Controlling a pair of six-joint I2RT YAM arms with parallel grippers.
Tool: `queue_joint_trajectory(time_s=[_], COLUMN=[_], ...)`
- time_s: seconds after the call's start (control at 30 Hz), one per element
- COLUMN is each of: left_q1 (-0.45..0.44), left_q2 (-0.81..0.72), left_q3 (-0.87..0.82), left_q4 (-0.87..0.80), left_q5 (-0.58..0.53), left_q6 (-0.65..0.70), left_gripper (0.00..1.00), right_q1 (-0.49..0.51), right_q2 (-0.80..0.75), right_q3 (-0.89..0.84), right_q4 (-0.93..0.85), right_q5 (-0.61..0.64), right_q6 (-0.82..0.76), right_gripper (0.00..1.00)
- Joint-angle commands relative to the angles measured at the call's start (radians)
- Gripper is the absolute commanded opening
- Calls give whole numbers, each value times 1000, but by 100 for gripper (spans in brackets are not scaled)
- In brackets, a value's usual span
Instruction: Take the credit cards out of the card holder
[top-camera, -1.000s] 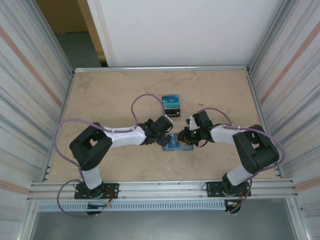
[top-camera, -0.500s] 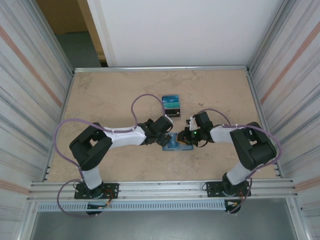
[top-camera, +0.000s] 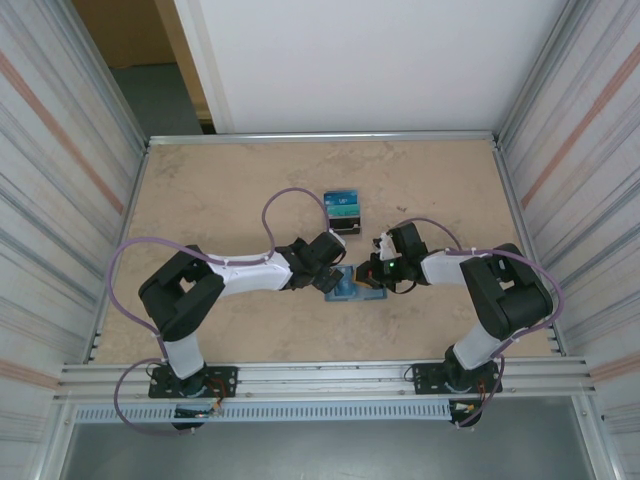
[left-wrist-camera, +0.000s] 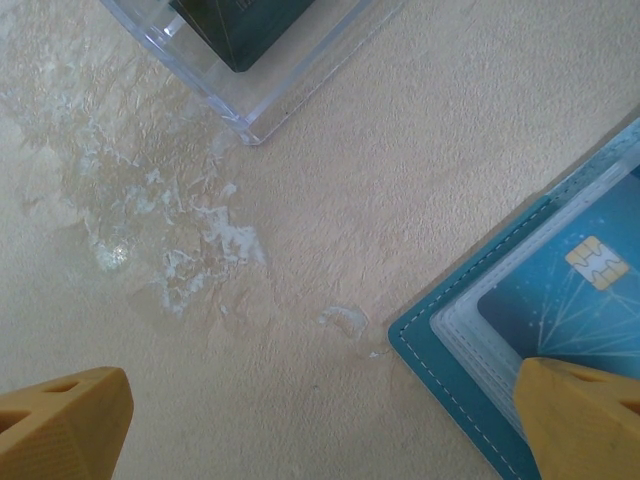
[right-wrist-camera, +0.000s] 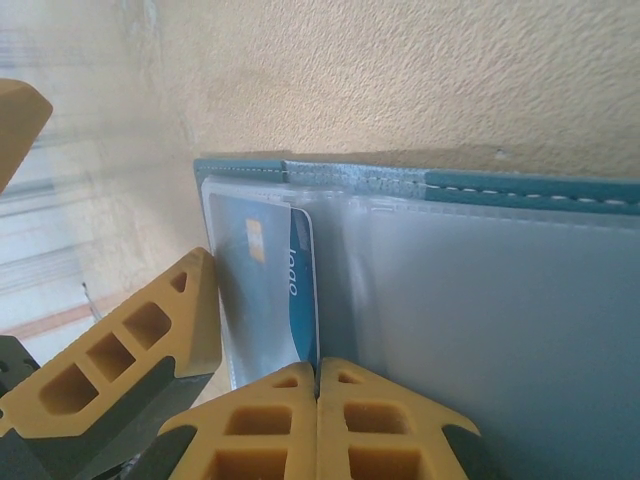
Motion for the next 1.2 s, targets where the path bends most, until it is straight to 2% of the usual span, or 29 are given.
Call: queue_joint_trajectory(time_s=[0.0, 0.57, 0.83, 1.17], left_q1=[0, 1, 2, 4], left_q2=[23, 31, -16, 16], left_q3=[-18, -22, 9, 65], left_q4=[-38, -30, -18, 15], left_q5=[3, 7, 17, 97], left_q6=[-4, -8, 11, 22], left_gripper=[99, 99, 99, 99], right_q1=[-16, -37, -36, -31], right_q2=[-20, -55, -58, -63], right_q3=[-5, 5, 9, 18], right_q4=[-75, -144, -145, -154], right_q5=[52, 80, 69, 67], right_q6=[-31, -75, -74, -74], right_gripper=[0, 0, 0, 0])
